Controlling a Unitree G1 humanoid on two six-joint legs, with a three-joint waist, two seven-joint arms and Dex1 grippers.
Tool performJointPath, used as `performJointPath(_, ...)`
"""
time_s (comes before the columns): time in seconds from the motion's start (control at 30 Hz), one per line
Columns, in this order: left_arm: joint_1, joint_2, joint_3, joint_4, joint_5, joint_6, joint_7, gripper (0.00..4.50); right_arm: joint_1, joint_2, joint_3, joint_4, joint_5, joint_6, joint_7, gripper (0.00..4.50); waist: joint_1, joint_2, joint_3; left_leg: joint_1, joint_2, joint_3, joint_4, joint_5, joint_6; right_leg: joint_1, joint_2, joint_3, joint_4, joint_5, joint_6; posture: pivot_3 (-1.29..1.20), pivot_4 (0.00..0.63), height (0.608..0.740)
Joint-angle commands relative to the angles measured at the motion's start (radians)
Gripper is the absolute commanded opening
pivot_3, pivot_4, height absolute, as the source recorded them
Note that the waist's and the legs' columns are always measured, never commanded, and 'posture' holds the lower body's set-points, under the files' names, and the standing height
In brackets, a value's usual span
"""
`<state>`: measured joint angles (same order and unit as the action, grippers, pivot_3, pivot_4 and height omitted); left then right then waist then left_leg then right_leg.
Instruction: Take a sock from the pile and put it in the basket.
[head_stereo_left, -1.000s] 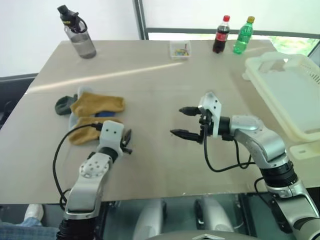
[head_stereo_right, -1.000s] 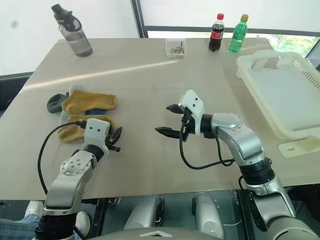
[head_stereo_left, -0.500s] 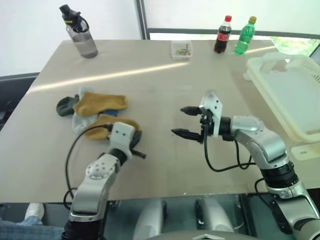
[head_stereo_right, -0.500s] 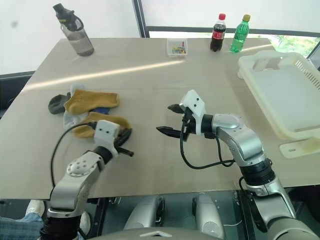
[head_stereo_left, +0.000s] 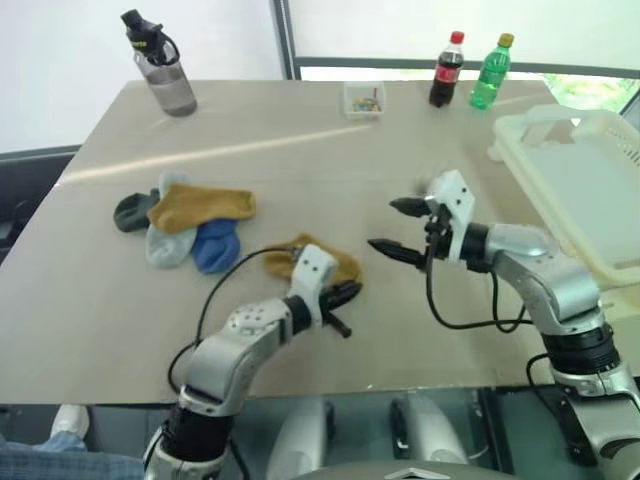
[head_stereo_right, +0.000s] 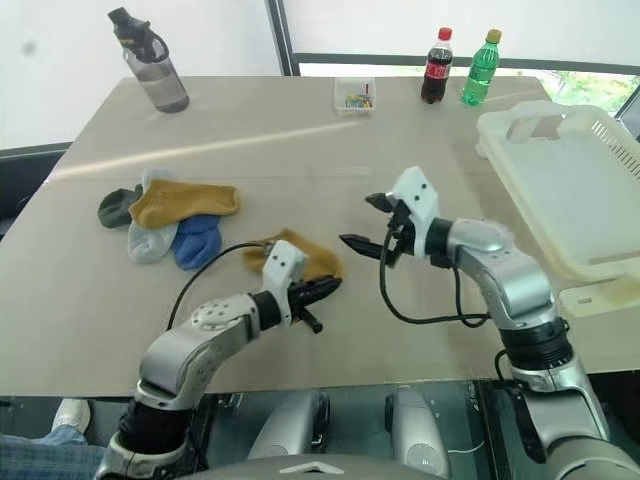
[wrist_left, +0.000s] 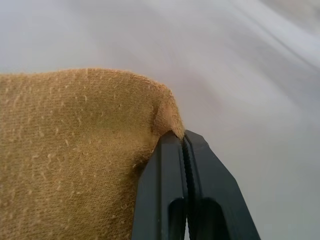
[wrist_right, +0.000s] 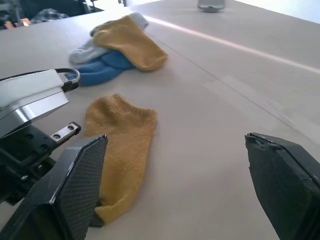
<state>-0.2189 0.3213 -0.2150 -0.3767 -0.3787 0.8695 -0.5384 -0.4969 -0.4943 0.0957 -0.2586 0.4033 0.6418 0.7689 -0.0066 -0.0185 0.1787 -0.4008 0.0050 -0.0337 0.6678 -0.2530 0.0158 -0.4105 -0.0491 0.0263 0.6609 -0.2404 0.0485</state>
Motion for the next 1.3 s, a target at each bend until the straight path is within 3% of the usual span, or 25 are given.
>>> performJointPath(0.03,-0.042,-0.018,-0.078,0.064,-0.013,-0.003,-0.061,0.07,0.013,-0.034,-0.073,-0.065,0.022,0.017,-0.024,4.50,-0.003,0.000,0.000,0.000,0.000,0.000,0.000,0.000,0.000,0.000,0.000,0.000,0.000,0.000,0.000,0.00,0.150,0.740)
performJointPath(0.3,-0.182,-0.114,-0.217,0.201,-0.003,-0.044,-0.171,0.07,0.096,-0.100,-0.173,-0.145,0.046,0.071,-0.076,4.50,-0.006,0.000,0.000,-0.001,0.000,0.001,0.000,0.000,0.000,0.000,0.000,0.000,0.000,0.000,0.000,0.00,0.150,0.740)
performJointPath(0.53,-0.202,-0.210,-0.170,0.141,-0.108,0.032,-0.163,0.07,0.145,-0.142,-0.222,-0.158,0.058,0.085,-0.093,4.50,-0.006,0.000,0.000,0.000,0.001,0.000,0.000,0.000,0.000,0.000,0.002,0.001,0.000,0.000,0.000,0.00,0.150,0.740)
performJointPath(0.63,-0.211,-0.260,-0.030,0.073,-0.242,0.111,-0.124,0.07,0.155,-0.166,-0.246,-0.131,0.048,0.072,-0.093,4.50,-0.006,0.000,0.000,-0.001,0.001,0.001,0.001,0.000,0.000,0.000,0.001,0.001,0.000,0.000,0.000,0.00,0.150,0.740)
performJointPath(0.73,-0.220,-0.315,0.212,0.004,-0.505,0.201,-0.037,0.07,0.153,-0.182,-0.259,-0.097,0.037,0.054,-0.096,4.50,-0.007,0.000,0.000,-0.001,0.001,0.001,0.001,0.000,0.000,0.000,0.002,0.001,0.000,0.000,0.000,0.00,0.150,0.740)
performJointPath(0.87,-0.163,-0.219,0.472,-0.013,-0.671,0.230,0.068,0.07,0.146,-0.190,-0.269,-0.059,0.026,0.027,-0.093,4.50,-0.012,0.001,0.000,0.000,0.002,0.001,0.000,0.000,0.000,0.000,0.003,0.002,0.000,0.000,0.000,0.00,0.150,0.740)
performJointPath(0.97,-0.101,-0.073,0.487,0.008,-0.558,0.188,0.097,0.07,0.140,-0.183,-0.267,-0.038,0.026,0.011,-0.095,4.50,-0.014,0.001,0.000,0.001,0.003,0.001,-0.001,0.000,0.000,-0.001,0.004,0.002,0.001,0.000,0.000,0.00,0.150,0.740)
performJointPath(1.1,-0.022,0.070,0.367,0.043,-0.351,0.090,0.110,0.07,0.136,-0.159,-0.245,-0.029,0.041,0.013,-0.091,4.50,0.003,0.001,0.000,0.000,0.000,0.001,0.000,0.000,0.000,0.000,0.002,0.002,0.000,0.000,0.000,0.00,0.150,0.740)
performJointPath(1.17,0.004,0.086,0.291,0.056,-0.255,0.034,0.130,0.07,0.143,-0.136,-0.227,-0.047,0.073,0.043,-0.084,4.50,0.007,0.000,0.000,-0.001,0.000,0.001,0.001,0.000,0.000,0.000,0.001,0.002,-0.002,0.000,0.000,0.00,0.150,0.740)
performJointPath(1.3,0.026,0.042,0.258,0.057,-0.216,0.012,0.168,0.07,0.164,-0.101,-0.174,-0.091,0.100,0.088,-0.083,4.50,0.008,0.000,0.000,-0.001,0.001,0.001,0.000,0.000,0.000,0.000,0.000,0.002,-0.003,0.000,0.000,0.00,0.150,0.740)
